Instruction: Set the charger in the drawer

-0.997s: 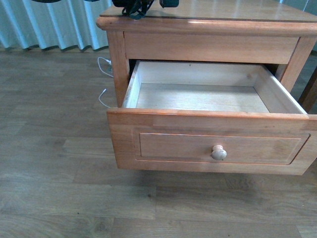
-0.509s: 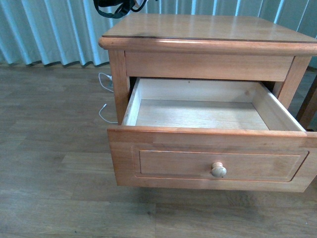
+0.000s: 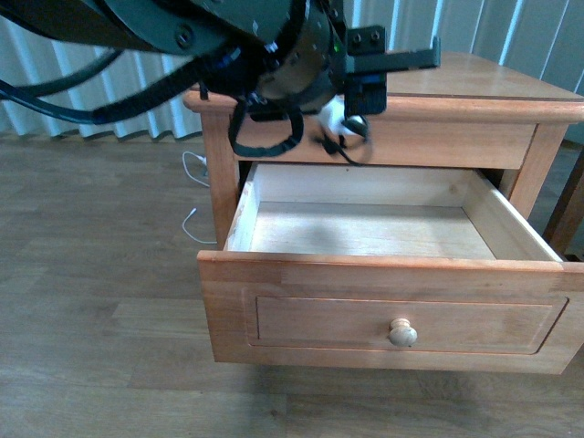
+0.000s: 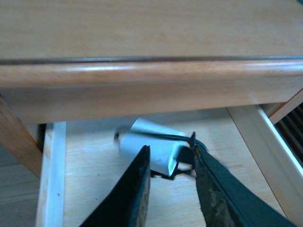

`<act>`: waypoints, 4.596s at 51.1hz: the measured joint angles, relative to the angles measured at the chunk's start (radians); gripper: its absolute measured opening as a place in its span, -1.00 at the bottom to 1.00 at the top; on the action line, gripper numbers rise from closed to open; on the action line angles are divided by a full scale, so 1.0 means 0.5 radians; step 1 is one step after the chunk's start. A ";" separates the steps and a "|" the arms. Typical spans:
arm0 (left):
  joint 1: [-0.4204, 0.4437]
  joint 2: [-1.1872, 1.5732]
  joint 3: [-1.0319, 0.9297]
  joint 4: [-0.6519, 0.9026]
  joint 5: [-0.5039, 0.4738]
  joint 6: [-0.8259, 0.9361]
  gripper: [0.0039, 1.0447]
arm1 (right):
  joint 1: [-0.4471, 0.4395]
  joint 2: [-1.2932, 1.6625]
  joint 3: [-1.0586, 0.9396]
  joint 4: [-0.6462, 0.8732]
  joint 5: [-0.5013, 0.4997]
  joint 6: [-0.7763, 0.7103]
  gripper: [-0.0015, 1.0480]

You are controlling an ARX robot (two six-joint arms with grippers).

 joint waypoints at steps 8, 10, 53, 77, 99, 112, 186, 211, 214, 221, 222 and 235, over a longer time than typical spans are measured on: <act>-0.054 0.246 0.112 -0.043 -0.014 -0.008 -0.93 | 0.000 0.000 0.000 0.000 0.000 0.000 0.85; -0.059 0.287 0.137 -0.057 -0.020 -0.011 -0.93 | 0.000 0.000 0.000 0.000 -0.001 0.000 0.85; 0.134 -0.253 -0.249 0.135 -0.169 0.059 0.37 | 0.000 0.000 0.000 0.000 0.000 0.000 0.85; 0.533 -1.677 -1.221 -0.001 -0.149 0.111 0.89 | 0.000 0.000 0.000 0.000 -0.001 0.000 0.85; 0.994 -3.095 -1.916 -0.729 -0.013 0.105 0.89 | 0.000 0.000 0.000 0.000 0.000 0.000 0.85; 1.174 -3.427 -2.063 -0.885 0.117 0.071 0.89 | 0.000 0.000 0.000 0.000 0.000 -0.001 0.85; 1.135 -3.884 -2.670 -0.600 0.528 0.449 -0.93 | 0.000 0.000 0.000 0.000 0.001 0.000 0.85; 1.135 -3.894 -2.670 -0.599 0.527 0.449 -0.04 | 0.140 0.094 0.063 -0.141 0.299 -0.380 0.85; 1.135 -3.895 -2.670 -0.600 0.527 0.449 0.16 | 0.218 0.225 0.139 -0.273 0.357 -0.415 0.85; 1.135 -3.895 -2.670 -0.599 0.526 0.449 0.61 | 0.465 0.584 0.246 -0.374 0.471 -0.427 0.85; 1.135 -3.895 -2.670 -0.599 0.527 0.449 0.68 | 0.507 0.648 0.260 -0.372 0.492 -0.426 0.85; 1.135 -3.895 -2.670 -0.599 0.527 0.453 0.89 | 0.947 1.542 0.437 -0.033 0.634 -0.299 0.85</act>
